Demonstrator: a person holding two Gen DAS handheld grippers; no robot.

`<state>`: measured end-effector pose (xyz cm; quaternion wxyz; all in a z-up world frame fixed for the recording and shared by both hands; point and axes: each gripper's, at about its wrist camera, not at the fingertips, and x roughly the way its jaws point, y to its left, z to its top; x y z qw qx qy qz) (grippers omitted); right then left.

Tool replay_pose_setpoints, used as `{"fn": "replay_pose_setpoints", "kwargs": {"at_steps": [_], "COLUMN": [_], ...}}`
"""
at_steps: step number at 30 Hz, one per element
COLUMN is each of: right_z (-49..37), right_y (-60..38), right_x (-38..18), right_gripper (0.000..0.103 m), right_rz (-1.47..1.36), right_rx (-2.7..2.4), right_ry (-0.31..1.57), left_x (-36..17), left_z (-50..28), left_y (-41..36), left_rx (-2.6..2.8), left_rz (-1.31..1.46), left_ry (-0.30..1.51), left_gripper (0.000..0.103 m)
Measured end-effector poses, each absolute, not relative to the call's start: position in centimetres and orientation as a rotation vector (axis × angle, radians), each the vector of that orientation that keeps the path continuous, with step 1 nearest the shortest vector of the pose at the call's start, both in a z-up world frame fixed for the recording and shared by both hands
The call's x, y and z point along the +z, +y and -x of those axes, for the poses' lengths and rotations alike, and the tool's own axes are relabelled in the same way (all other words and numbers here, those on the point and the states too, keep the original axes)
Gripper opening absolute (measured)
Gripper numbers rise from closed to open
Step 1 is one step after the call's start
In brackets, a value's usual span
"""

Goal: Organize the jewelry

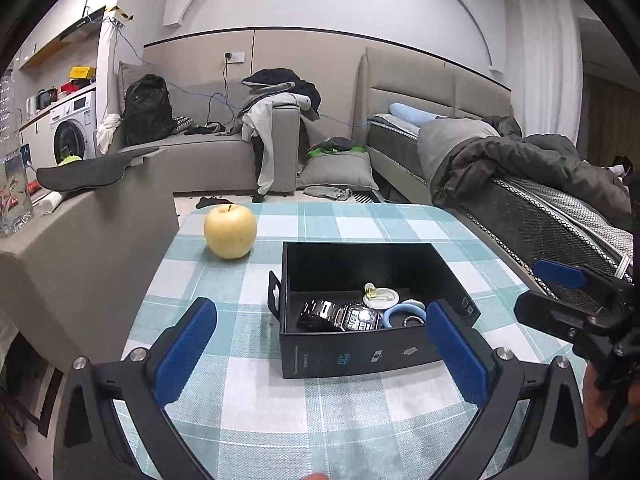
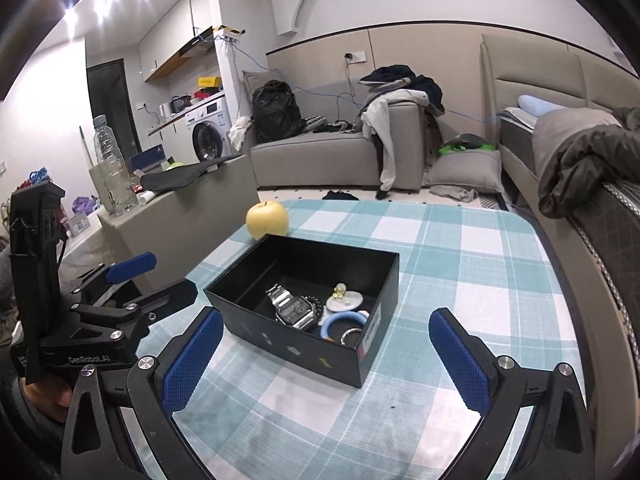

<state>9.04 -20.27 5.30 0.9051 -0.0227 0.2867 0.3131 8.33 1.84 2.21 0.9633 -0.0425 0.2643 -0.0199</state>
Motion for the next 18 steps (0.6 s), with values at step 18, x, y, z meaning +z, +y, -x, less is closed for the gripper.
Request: {"fn": "replay_pose_setpoints", "kwargs": {"at_steps": [18], "right_z": [-9.1], "right_y": [-20.2], "right_x": [5.3], "right_gripper": [0.103], "right_rz": [0.057], "right_rx": [0.647], "right_ry": [0.589], "left_x": [1.1], "left_z": [-8.1], "left_y": [1.9], "left_rx": [-0.032], "left_rz": [0.076], "left_ry": [0.568], "left_gripper": [0.102]}}
